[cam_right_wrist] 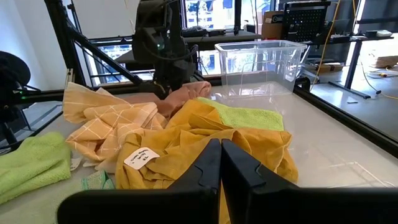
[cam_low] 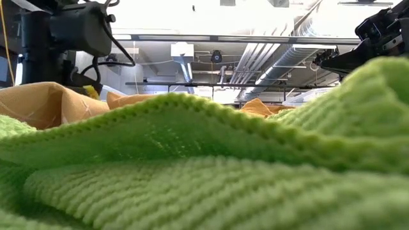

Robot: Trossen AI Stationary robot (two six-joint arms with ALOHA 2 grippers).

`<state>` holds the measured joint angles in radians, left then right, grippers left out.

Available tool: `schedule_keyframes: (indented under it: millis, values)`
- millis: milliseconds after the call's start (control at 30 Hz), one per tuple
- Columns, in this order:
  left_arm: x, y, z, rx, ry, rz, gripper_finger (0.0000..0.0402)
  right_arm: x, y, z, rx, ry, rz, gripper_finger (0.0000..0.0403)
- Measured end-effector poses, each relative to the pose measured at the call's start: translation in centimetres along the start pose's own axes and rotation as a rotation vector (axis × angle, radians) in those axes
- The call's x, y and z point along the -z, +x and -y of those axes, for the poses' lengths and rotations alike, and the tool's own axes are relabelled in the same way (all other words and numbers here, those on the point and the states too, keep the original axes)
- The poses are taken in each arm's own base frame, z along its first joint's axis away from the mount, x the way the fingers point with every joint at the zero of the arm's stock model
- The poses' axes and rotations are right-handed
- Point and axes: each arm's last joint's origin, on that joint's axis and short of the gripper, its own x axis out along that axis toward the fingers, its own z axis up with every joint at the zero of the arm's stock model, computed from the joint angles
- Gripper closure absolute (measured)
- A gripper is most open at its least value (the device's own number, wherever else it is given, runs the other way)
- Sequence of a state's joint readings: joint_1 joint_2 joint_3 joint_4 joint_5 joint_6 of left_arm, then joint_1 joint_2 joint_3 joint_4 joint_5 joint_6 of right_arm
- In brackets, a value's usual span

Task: Sort towels by color in basket
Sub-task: Put the brown kitchen towel into the right transparent bin

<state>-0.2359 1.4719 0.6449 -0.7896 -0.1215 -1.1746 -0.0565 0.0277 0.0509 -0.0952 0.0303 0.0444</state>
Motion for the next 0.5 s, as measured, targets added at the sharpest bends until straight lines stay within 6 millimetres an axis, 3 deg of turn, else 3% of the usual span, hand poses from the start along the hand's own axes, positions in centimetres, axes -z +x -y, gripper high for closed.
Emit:
schedule_keyframes:
  millis: [167,333,500]
  values:
    - [0.0,0.1,0.0,-0.003,0.058,0.004,0.027,0.0,0.0,0.0,0.0,0.0,0.0,0.0402]
    - [0.0,-0.4,-0.3,0.011,0.111,0.009,0.0379,0.0,0.0,0.0,0.0,0.0,0.0,0.0402]
    - [-0.1,-2.2,-0.5,0.025,0.161,0.012,0.0386,0.0,0.0,0.0,0.0,0.0,0.0,0.0402]
